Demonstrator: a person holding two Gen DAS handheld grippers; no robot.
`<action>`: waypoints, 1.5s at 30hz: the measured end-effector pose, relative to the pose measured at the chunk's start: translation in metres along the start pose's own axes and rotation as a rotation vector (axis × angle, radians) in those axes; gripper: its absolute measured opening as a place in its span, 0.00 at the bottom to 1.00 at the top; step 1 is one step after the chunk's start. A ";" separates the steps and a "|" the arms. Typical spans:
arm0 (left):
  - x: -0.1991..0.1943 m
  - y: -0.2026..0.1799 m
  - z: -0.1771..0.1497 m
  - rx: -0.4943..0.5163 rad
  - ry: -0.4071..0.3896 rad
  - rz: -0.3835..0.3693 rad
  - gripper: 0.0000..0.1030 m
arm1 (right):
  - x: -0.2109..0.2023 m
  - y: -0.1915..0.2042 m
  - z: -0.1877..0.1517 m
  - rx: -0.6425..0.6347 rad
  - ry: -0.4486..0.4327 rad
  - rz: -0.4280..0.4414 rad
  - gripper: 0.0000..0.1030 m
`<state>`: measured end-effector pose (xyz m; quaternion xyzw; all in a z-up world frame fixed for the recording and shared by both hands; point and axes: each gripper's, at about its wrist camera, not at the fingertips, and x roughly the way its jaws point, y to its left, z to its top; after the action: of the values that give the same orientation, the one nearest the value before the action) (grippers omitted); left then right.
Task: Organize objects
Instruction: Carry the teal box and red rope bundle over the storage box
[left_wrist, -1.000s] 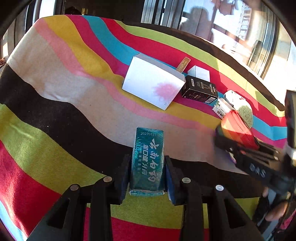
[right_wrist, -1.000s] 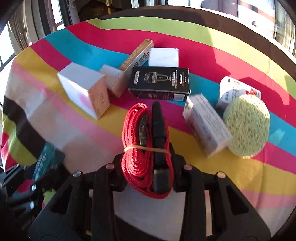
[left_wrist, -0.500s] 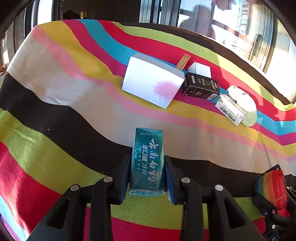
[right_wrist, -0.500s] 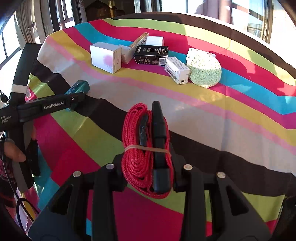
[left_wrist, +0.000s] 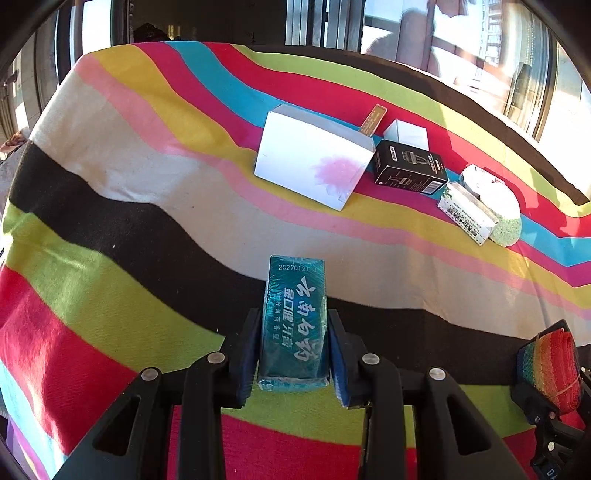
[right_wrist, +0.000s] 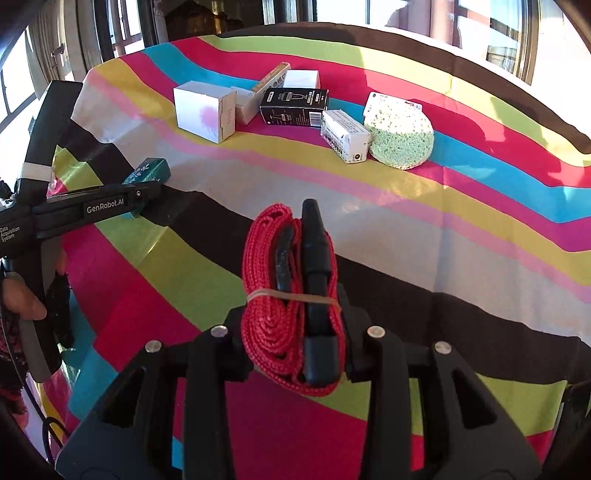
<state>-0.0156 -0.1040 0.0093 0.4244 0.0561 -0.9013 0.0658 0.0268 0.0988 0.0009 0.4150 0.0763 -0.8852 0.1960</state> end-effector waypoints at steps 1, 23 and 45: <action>-0.007 0.000 -0.006 -0.004 0.003 -0.008 0.34 | -0.001 -0.001 -0.001 0.006 0.000 -0.004 0.38; -0.108 0.005 -0.115 0.046 -0.029 -0.077 0.34 | -0.057 0.018 -0.041 -0.076 -0.030 -0.010 0.38; -0.145 0.023 -0.143 0.030 -0.061 -0.103 0.34 | -0.082 0.072 -0.062 -0.190 -0.024 0.076 0.38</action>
<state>0.1881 -0.0942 0.0290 0.3941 0.0625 -0.9168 0.0145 0.1476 0.0750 0.0261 0.3862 0.1419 -0.8708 0.2690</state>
